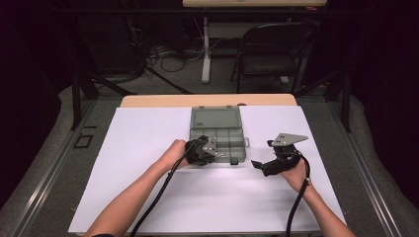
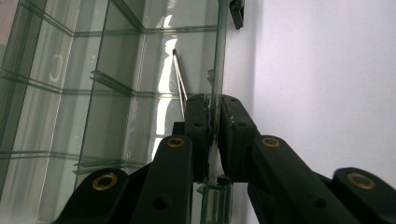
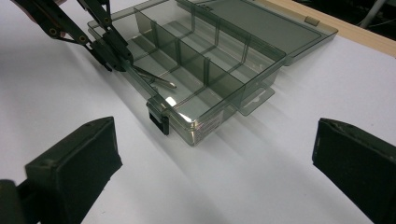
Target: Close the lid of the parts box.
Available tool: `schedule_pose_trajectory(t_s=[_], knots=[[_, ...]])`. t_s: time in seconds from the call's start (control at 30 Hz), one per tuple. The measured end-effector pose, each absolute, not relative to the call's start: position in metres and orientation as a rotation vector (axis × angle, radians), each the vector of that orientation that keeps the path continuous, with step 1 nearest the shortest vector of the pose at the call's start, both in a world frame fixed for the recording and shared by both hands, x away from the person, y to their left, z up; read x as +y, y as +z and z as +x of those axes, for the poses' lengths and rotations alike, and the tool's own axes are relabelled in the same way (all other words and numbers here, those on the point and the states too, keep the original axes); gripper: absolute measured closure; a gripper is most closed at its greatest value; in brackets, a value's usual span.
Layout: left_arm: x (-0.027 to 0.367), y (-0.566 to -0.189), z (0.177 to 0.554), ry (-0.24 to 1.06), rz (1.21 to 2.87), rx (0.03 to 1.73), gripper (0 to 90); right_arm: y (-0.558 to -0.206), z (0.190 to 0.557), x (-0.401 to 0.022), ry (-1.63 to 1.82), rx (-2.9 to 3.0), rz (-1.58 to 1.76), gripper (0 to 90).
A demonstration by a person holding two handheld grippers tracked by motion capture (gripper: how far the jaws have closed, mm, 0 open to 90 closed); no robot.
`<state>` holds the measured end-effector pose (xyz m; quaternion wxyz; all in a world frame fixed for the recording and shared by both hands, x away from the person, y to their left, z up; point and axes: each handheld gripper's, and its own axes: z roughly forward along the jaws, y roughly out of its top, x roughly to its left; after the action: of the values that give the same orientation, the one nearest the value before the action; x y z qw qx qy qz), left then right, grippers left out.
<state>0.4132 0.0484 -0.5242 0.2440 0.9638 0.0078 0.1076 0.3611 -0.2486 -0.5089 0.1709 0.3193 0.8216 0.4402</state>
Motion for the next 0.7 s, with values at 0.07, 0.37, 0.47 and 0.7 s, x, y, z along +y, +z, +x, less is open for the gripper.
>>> schedule_pose_trajectory(t_s=[0.07, 0.37, 0.47, 0.7], knots=[[0.049, -0.524, 0.414, 0.284, 2.634, 0.009, 83.2, -0.509, 0.360, -0.249, 1.244, 2.333, 0.908, 0.0], [0.050, -0.525, 0.415, 0.281, 2.631, -0.037, 84.9, -0.505, 0.365, -0.245, 1.200, 2.312, 0.898, 0.0], [0.049, -0.525, 0.415, 0.288, 2.635, -0.060, 85.2, -0.501, 0.369, -0.242, 1.175, 2.305, 0.903, 0.0], [0.050, -0.525, 0.416, 0.277, 2.629, -0.087, 85.8, -0.497, 0.386, -0.234, 1.137, 2.319, 0.910, 0.0]])
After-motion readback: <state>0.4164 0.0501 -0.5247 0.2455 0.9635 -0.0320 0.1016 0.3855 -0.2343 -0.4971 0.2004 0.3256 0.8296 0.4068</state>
